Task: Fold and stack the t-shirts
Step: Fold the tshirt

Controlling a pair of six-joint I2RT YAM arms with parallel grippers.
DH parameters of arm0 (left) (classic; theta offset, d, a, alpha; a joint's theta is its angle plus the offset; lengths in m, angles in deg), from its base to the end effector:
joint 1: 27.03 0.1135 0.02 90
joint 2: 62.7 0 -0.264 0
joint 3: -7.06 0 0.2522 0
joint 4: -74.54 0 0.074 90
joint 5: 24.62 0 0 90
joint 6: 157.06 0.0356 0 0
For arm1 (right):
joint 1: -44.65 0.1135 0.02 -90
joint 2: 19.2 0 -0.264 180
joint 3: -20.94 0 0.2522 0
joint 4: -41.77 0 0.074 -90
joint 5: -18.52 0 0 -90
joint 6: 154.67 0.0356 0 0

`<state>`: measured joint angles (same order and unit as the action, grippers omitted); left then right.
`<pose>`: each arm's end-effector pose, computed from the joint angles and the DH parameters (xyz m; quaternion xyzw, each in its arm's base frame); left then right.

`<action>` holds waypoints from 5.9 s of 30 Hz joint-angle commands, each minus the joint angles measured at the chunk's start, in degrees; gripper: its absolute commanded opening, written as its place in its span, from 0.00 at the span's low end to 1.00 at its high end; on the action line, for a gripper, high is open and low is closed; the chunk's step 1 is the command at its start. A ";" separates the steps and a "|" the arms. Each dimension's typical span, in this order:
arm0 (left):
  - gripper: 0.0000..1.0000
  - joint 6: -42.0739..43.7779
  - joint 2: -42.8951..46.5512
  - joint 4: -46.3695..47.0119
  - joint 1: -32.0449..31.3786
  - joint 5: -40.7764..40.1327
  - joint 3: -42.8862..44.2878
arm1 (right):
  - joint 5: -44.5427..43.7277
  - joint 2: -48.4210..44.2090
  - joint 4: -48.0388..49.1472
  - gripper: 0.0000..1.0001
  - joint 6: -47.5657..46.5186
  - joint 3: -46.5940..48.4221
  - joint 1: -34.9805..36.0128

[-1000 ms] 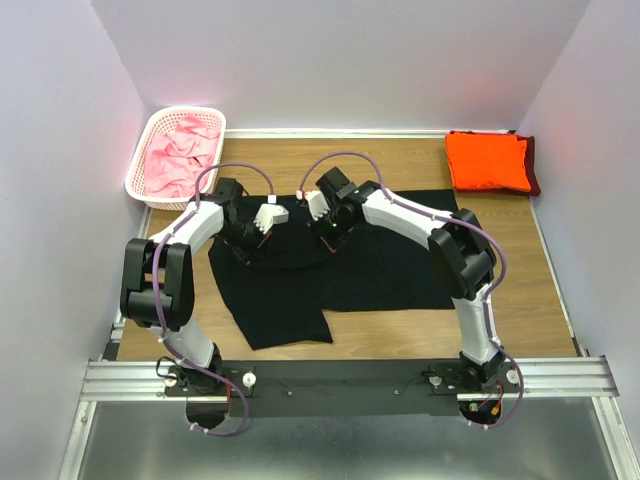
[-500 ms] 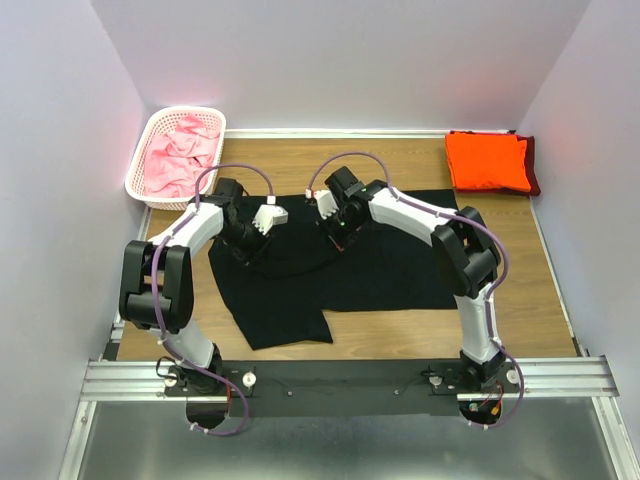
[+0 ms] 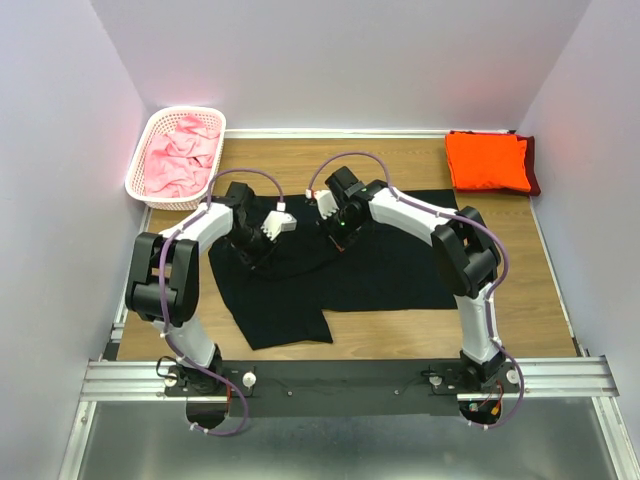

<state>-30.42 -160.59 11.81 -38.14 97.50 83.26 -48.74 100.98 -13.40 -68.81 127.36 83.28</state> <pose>0.2914 -0.0765 0.1781 0.4008 0.8723 -0.2592 0.1067 0.3321 0.2830 0.1820 -0.3850 0.8843 0.2382 0.1137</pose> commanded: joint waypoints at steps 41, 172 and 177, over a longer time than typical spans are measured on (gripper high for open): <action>0.26 -9.66 -9.15 15.30 4.70 -13.57 12.71 | -9.03 1.01 -7.64 0.48 -13.78 5.42 -27.47; 0.00 32.79 26.24 -10.09 6.02 -12.61 -10.40 | -23.09 -44.41 -7.63 0.00 -50.79 -43.44 -34.94; 0.00 33.66 28.97 -13.86 6.37 -12.69 -10.58 | -23.09 -48.45 -12.19 0.00 -51.23 -43.79 -35.12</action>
<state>1.78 -134.16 3.44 -32.35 83.25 73.12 -72.98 55.12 -20.50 -118.86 84.30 48.68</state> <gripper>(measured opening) 0.009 0.006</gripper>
